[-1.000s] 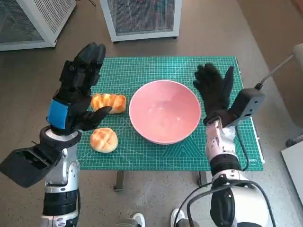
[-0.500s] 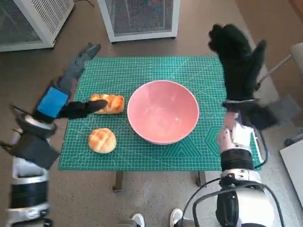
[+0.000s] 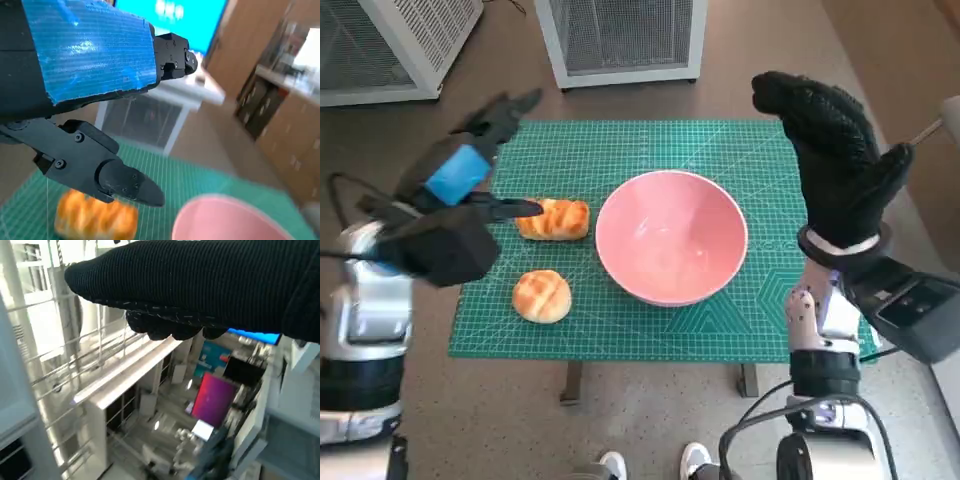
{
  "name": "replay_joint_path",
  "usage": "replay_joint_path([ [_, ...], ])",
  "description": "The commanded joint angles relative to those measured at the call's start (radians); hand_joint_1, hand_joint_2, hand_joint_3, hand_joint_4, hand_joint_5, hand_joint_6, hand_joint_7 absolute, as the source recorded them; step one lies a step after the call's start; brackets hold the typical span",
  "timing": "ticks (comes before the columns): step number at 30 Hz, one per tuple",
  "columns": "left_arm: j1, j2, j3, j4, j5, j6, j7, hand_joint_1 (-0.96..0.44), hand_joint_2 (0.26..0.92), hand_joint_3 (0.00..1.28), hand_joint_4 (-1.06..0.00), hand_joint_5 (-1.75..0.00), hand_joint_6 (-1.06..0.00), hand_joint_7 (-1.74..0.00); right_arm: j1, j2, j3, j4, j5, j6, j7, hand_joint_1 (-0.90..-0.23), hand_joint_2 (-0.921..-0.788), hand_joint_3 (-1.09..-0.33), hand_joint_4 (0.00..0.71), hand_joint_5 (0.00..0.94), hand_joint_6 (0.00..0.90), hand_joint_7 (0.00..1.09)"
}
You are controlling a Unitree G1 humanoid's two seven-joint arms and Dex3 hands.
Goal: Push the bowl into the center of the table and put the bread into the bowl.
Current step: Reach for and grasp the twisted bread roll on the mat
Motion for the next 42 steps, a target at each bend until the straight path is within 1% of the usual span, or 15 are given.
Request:
replay_joint_path([
  [1, -0.059, 0.001, -0.058, 0.043, 0.036, 0.036, -0.028, 0.07, 0.724, 0.01, 0.00, 0.00, -0.04, -0.18, 0.057, 0.003, 0.022, -0.083, 0.019, 0.066, -0.016, -0.490, -0.921, -0.504, 0.243, 0.017, 0.078, 0.52],
  [4, -0.092, -0.007, -0.089, 0.081, 0.045, 0.062, -0.052, 0.10, 0.732, 0.01, 0.00, 0.00, -0.05, -0.18, 0.073, 0.001, 0.031, -0.125, 0.015, 0.086, -0.027, -0.496, -0.921, -0.486, 0.244, 0.015, 0.084, 0.53],
  [8, -0.131, -0.017, -0.129, 0.121, 0.056, 0.105, -0.088, 0.14, 0.742, 0.02, 0.00, 0.00, -0.06, -0.17, 0.084, -0.003, 0.037, -0.151, 0.012, 0.100, -0.035, -0.502, -0.921, -0.475, 0.245, 0.014, 0.088, 0.53],
  [13, -0.180, -0.027, -0.186, 0.189, 0.086, 0.153, -0.134, 0.15, 0.749, 0.02, 0.00, 0.00, -0.07, -0.16, 0.086, -0.005, 0.038, -0.153, 0.014, 0.107, -0.039, -0.503, -0.921, -0.468, 0.246, 0.013, 0.089, 0.53],
  [16, -0.218, -0.039, -0.226, 0.270, 0.111, 0.164, -0.143, 0.14, 0.748, 0.02, 0.00, 0.00, -0.07, -0.14, 0.082, -0.006, 0.035, -0.140, 0.013, 0.102, -0.039, -0.505, -0.921, -0.464, 0.247, 0.012, 0.090, 0.54],
  [24, -0.294, -0.069, -0.315, 0.440, 0.192, 0.188, -0.123, 0.07, 0.743, 0.02, 0.00, 0.00, -0.08, -0.11, 0.079, -0.003, 0.035, -0.129, 0.016, 0.104, -0.043, -0.505, -0.921, -0.460, 0.248, 0.010, 0.091, 0.54],
  [30, -0.337, -0.103, -0.357, 0.572, 0.233, 0.201, -0.091, 0.01, 0.738, 0.02, 0.00, 0.00, -0.09, -0.10, 0.079, -0.001, 0.036, -0.125, 0.015, 0.108, -0.048, -0.504, -0.921, -0.441, 0.248, 0.009, 0.100, 0.54],
  [42, -0.419, -0.169, -0.445, 0.851, 0.299, 0.221, -0.040, 0.00, 0.733, 0.01, 0.00, 0.00, -0.12, -0.08, 0.081, 0.003, 0.039, -0.126, 0.021, 0.112, -0.049, -0.498, -0.921, -0.432, 0.250, 0.007, 0.114, 0.54],
])
